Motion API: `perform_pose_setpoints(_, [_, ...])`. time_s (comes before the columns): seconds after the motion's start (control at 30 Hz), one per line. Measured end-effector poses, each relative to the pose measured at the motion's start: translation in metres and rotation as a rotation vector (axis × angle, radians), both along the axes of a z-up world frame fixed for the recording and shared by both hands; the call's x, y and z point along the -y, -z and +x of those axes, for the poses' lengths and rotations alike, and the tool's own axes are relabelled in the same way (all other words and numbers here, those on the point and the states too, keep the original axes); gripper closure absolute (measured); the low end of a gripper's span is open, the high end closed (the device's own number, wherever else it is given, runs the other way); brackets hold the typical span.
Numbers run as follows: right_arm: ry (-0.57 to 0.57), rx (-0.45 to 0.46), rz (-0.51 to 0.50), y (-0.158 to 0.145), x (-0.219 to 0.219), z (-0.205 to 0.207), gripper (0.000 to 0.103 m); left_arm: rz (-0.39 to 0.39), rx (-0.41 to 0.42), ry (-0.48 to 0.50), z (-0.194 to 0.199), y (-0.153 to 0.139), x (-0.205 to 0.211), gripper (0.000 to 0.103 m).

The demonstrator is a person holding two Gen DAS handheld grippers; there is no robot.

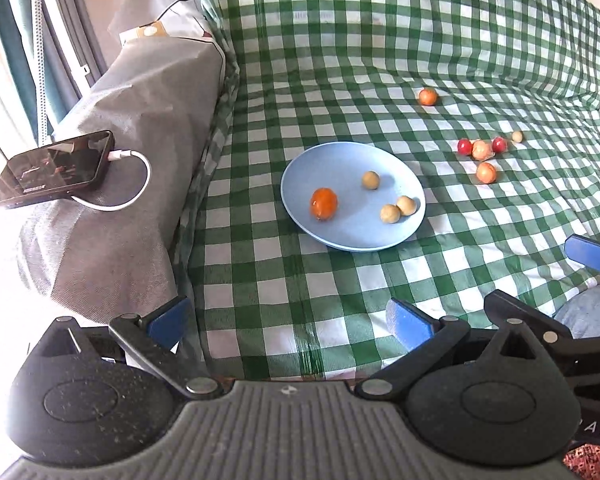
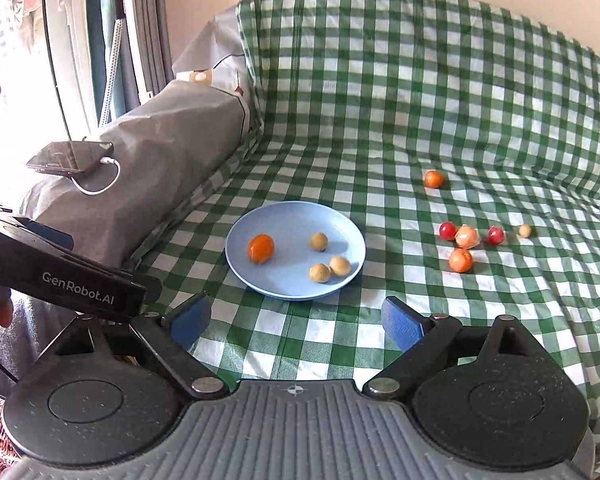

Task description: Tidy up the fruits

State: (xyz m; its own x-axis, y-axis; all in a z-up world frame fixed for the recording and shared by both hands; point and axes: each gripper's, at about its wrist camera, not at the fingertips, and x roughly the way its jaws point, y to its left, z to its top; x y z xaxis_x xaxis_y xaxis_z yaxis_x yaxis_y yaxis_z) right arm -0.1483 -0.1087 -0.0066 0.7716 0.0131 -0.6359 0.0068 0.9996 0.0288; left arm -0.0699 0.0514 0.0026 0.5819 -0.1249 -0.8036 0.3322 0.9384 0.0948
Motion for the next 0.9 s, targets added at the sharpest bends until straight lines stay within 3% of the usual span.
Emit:
perform_pose_setpoints(0.37, [-0.001,0.040,-0.009,-0.008,-0.006,-0.014,0.009,-0.011,0.029,-0.006,-0.011,-0.010,-0.007,0.000])
perform_pose_setpoints(0.9, [0.009,0.023,0.010,-0.004,-0.002,-0.012,0.009,0.005,0.014,-0.004,-0.006,-0.007,-0.002,0.000])
